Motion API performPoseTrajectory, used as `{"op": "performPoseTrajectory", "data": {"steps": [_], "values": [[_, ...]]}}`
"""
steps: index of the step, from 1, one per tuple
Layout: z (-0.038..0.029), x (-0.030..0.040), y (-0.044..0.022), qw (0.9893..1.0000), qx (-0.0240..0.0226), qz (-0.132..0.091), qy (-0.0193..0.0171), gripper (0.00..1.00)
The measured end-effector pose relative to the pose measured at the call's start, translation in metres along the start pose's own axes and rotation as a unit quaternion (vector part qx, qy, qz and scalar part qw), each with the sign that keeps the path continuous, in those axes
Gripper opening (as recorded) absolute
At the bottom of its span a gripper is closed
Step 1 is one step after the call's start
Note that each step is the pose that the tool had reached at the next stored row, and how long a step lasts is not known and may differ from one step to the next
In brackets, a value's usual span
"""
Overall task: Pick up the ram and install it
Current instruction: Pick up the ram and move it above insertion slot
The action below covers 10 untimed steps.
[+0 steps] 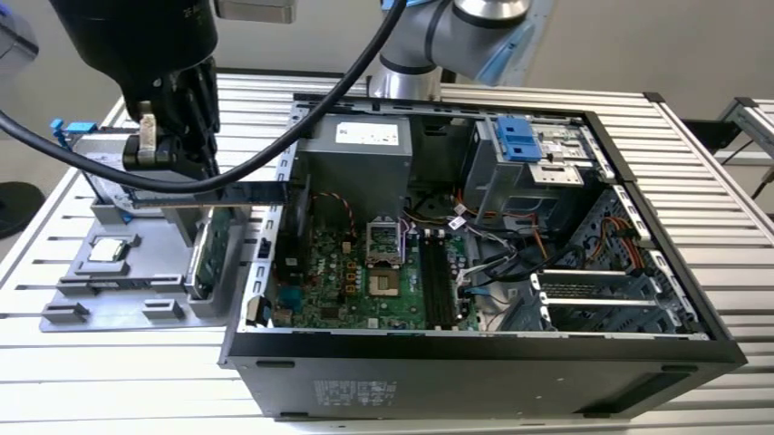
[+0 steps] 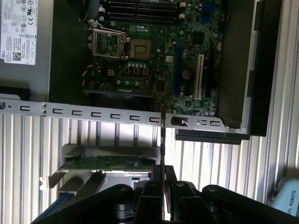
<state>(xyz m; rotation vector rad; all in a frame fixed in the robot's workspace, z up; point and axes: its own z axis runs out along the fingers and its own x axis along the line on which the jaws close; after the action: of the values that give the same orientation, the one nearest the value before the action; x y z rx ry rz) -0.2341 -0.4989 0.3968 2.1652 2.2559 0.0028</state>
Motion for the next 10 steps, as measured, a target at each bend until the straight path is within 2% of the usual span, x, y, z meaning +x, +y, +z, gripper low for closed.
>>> {"op": "performPoseTrajectory", "data": {"steps": [10], "values": [[0.0002, -0.0006, 0.0165, 1.0000, 0.0000, 0.000, 0.0000, 0.00]]}}
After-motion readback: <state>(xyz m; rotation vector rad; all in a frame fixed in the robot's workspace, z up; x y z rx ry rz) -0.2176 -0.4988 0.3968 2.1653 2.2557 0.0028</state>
